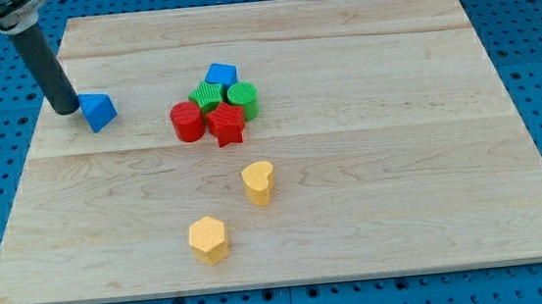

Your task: Place blue triangle on top left to red circle

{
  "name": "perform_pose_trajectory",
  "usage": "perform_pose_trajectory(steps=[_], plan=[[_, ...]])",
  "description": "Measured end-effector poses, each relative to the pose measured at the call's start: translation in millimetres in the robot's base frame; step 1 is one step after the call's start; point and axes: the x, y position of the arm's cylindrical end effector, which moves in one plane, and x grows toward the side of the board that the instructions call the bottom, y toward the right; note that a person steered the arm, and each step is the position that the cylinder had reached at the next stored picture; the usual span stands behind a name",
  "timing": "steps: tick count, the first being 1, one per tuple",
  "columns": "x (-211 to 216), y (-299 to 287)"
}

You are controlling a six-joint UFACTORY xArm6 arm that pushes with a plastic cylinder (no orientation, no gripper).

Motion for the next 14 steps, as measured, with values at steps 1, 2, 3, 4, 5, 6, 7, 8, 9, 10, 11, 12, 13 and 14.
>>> perform_pose_trajectory(steps=[1, 2, 3, 4, 5, 6, 7, 8, 9, 10, 11, 12, 13, 14], plan=[[-16, 2], [-27, 13], [-27, 24], [-27, -6], [-15, -25], [5, -25], [23, -22], [24, -10], [24, 5], [24, 16], [24, 32], [24, 47], [17, 51], [7, 51]])
